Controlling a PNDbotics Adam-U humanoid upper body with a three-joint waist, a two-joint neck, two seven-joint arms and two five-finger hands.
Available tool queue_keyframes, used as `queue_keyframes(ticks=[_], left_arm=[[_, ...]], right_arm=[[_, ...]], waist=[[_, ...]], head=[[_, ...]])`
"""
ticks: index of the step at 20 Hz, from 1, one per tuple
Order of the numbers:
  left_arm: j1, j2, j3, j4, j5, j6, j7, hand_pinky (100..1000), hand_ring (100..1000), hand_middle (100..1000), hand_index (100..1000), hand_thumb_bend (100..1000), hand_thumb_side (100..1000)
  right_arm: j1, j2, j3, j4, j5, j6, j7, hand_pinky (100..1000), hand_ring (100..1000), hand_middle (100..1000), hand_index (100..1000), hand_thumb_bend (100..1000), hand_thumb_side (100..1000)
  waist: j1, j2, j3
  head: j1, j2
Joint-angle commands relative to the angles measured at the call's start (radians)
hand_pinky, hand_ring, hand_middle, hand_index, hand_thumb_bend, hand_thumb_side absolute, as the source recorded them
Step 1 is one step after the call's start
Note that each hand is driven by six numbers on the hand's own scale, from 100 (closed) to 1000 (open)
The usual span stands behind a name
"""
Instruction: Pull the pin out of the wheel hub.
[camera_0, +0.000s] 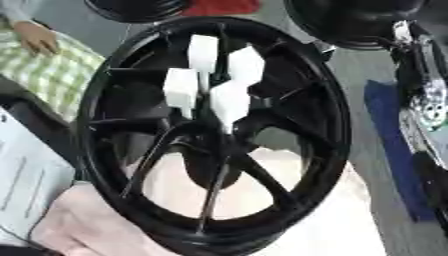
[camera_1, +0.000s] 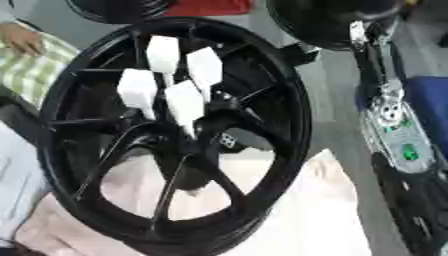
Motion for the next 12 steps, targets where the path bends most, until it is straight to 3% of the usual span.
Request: queue_keyframes(ticks=[1,8,9,10,12], left_arm=[[-0.015,0.067,-0.004,-0.063,0.019,0.026,0.009,688,974,817,800,365,807],[-0.043,0.174,-0.018,-0.155,0.049,0.096,0.040,694,981,832,807,373,791],[-0.049,0.192,-0.019,-0.166,0.054,0.102,0.045,695,981,834,808,404,838],[-0.053,0.207,-0.019,-0.176,0.058,0.106,0.049,696,981,835,809,376,784],[-0.058,0.236,-0.018,-0.200,0.063,0.113,0.058,697,979,835,809,378,777]], right_arm=[[-0.028,-0.088,0.008,-0.061,-0.040,0.016,0.006,904,819,781,735,100,795],[-0.077,-0.220,0.043,-0.142,-0.107,0.055,0.038,892,813,777,736,100,755],[-0.086,-0.239,0.047,-0.154,-0.107,0.057,0.046,891,813,776,736,100,776],[-0.094,-0.255,0.051,-0.165,-0.105,0.059,0.055,890,813,776,737,100,735],[-0.111,-0.291,0.059,-0.186,-0.096,0.062,0.075,888,812,776,738,100,713]], waist=[[0.001,-0.005,-0.002],[-0.004,0.021,-0.002],[-0.005,0.024,-0.001],[-0.005,0.027,-0.001],[-0.006,0.034,0.000]], head=[[-0.001,-0.022],[0.021,-0.031],[0.024,-0.033],[0.027,-0.034],[0.033,-0.043]])
